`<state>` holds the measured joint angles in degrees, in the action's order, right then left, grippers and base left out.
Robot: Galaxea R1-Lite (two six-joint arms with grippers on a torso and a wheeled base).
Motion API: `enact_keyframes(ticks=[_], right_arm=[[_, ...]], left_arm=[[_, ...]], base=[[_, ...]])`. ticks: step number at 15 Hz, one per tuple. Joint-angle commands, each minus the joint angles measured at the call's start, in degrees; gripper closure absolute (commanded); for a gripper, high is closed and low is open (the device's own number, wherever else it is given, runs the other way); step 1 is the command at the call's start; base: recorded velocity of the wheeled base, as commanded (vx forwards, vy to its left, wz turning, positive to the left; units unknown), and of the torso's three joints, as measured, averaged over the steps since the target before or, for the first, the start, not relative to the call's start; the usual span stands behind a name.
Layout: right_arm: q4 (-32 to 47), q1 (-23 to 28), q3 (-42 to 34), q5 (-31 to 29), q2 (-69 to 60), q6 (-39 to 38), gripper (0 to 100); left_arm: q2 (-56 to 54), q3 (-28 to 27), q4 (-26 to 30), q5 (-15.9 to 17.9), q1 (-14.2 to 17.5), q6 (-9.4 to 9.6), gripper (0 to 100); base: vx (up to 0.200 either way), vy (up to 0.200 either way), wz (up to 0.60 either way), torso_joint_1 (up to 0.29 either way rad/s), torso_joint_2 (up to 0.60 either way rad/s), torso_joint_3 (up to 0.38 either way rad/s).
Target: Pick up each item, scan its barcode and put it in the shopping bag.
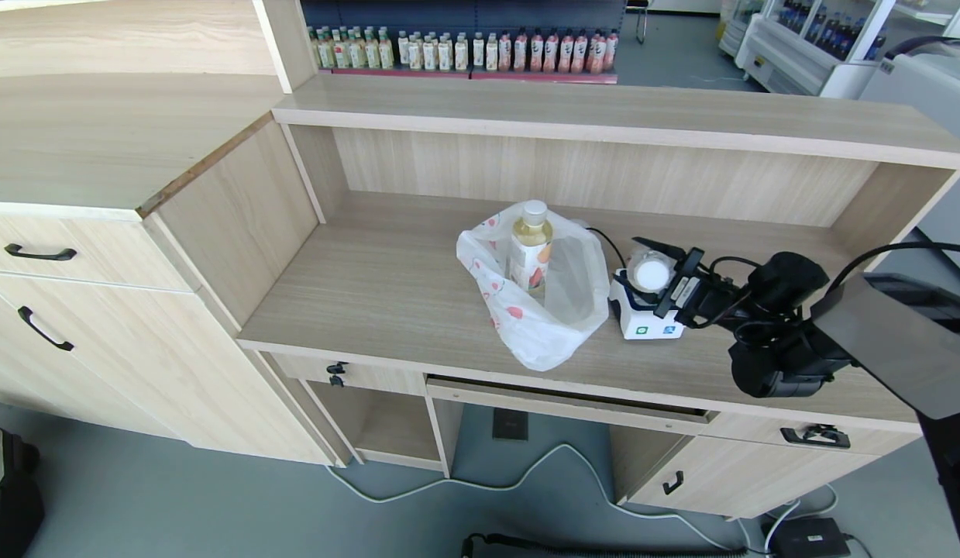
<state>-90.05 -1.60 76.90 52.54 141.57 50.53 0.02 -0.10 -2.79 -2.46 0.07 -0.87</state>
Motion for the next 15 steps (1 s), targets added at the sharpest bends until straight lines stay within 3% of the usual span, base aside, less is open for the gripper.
enact_keyframes(ticks=[1, 4, 6, 9, 11, 15], right_arm=[[0.1, -0.2, -0.1, -0.1, -0.5, -0.1, 100], [0.1, 0.1, -4.2, -0.1, -7.7, -3.8, 100], [0.3, 0.7, -9.6, -0.5, -17.5, -11.2, 100], [7.3, 1.2, -17.0, -1.5, -32.4, -20.6, 100], [19.6, 4.3, -24.3, -8.4, -46.9, -27.2, 100], [37.1, 15.1, -30.3, -15.7, -58.0, -35.2, 100]], left_arm=[[0.0, 0.0, 0.0, 0.0, 0.0, -0.01, 0], [0.0, 0.0, 0.0, 0.0, 0.0, -0.01, 0], [0.0, 0.0, 0.0, -0.1, 0.0, 0.07, 0], [0.0, 0.0, 0.0, -0.1, 0.0, -0.01, 0], [0.0, 0.0, 0.0, 0.0, 0.0, -0.01, 0], [0.0, 0.0, 0.0, 0.0, 0.0, 0.07, 0]], base=[[0.0, 0.0, 0.0, 0.0, 0.0, 0.0], [0.0, 0.0, 0.0, 0.0, 0.0, 0.0], [0.0, 0.0, 0.0, 0.0, 0.0, 0.0], [0.0, 0.0, 0.0, 0.0, 0.0, 0.0], [0.0, 0.0, 0.0, 0.0, 0.0, 0.0], [0.0, 0.0, 0.0, 0.0, 0.0, 0.0]])
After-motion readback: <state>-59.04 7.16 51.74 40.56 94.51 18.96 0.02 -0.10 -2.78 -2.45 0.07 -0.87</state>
